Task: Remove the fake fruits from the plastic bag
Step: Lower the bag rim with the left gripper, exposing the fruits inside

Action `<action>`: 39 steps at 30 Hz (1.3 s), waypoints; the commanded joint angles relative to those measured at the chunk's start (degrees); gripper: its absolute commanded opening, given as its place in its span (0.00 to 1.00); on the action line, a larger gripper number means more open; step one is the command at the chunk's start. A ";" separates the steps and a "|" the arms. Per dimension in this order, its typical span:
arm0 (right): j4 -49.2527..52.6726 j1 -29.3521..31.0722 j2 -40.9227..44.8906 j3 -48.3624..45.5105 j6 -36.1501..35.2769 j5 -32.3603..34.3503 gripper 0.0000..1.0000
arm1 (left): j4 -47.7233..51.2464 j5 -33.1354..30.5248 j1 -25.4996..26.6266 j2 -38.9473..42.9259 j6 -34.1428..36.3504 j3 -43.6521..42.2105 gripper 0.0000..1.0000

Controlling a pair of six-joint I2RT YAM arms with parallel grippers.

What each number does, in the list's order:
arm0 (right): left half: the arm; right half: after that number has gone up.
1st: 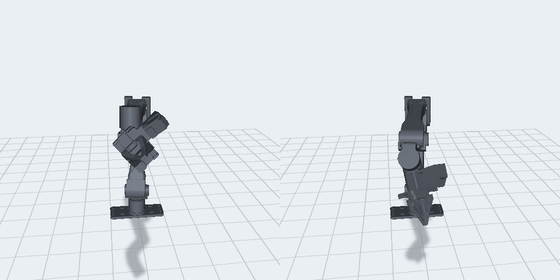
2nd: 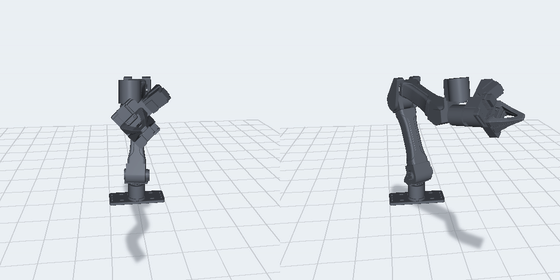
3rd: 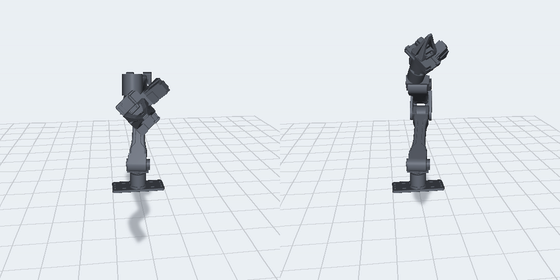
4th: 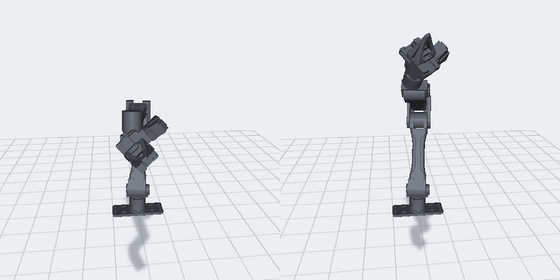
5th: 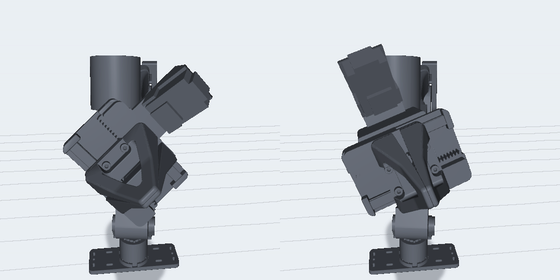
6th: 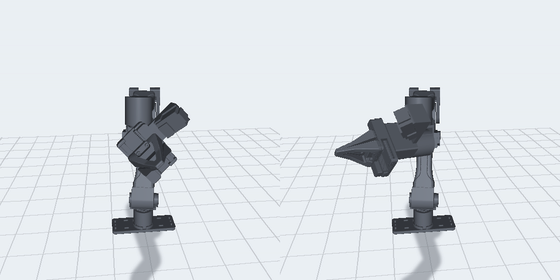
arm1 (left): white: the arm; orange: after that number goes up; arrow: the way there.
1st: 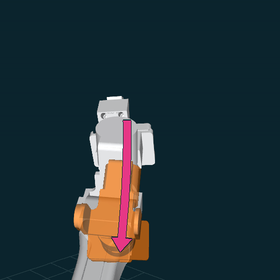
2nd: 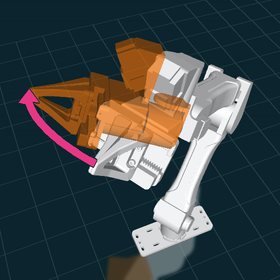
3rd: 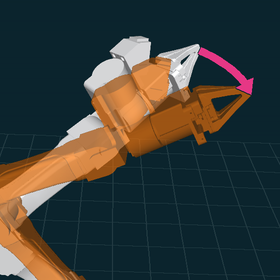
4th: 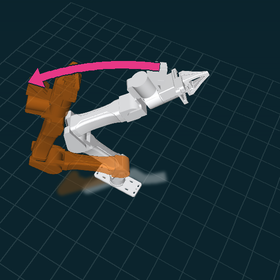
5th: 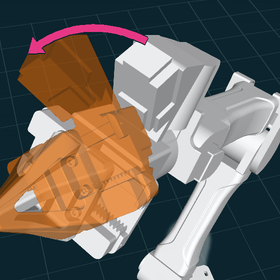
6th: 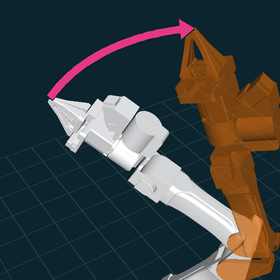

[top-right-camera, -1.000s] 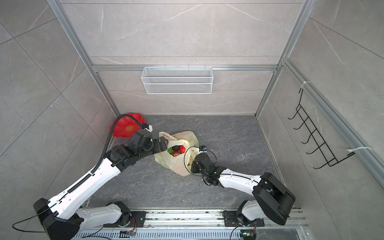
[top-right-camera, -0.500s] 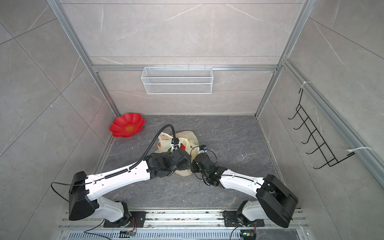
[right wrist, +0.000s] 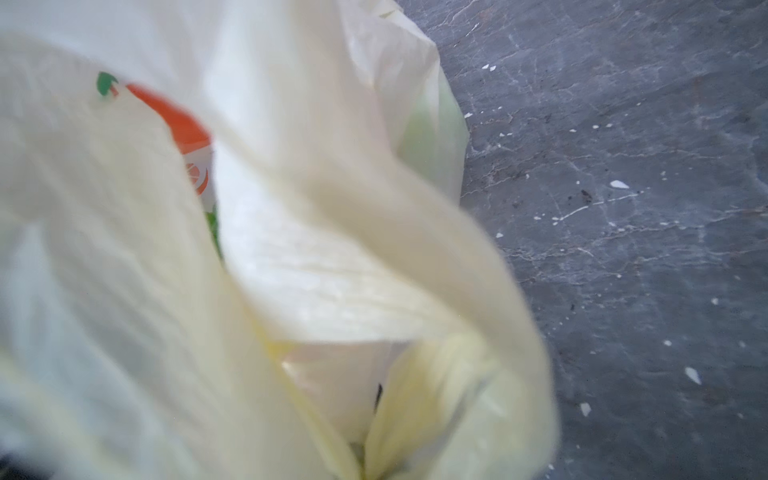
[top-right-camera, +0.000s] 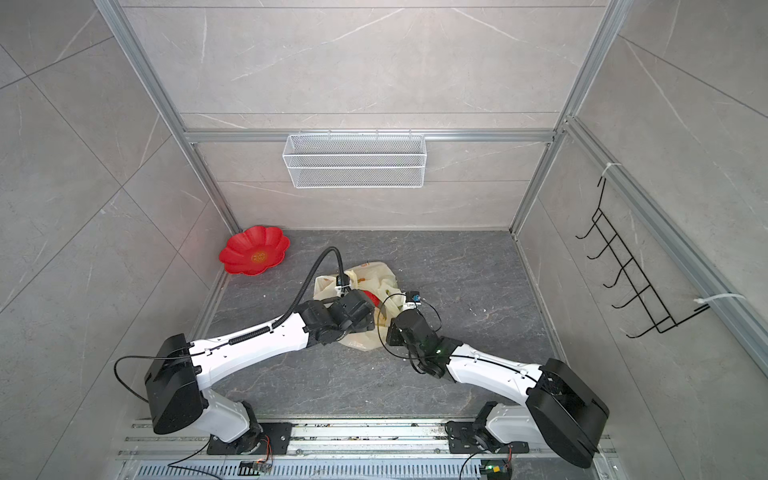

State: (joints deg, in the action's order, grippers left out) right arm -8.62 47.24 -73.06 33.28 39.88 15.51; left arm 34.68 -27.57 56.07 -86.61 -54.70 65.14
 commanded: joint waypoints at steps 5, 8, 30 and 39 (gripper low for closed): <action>1.38 -0.85 0.70 -1.98 3.79 2.09 0.00 | -7.68 -2.35 -4.32 14.79 -7.25 -18.01 0.59; 0.77 -0.84 -1.27 -1.90 4.06 0.12 0.00 | -15.51 0.17 -7.77 20.90 -6.57 -26.28 0.43; 1.55 1.78 -1.27 -7.44 13.52 0.11 0.00 | -44.21 24.61 -27.02 8.10 11.22 -30.97 0.17; 13.78 1.80 11.13 -11.53 20.27 8.67 0.00 | -47.53 36.79 -25.21 -13.77 16.73 -9.50 0.16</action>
State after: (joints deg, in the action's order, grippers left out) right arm -2.20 48.90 -64.34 23.94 56.03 19.38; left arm -9.08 3.53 29.45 -97.27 -41.47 49.91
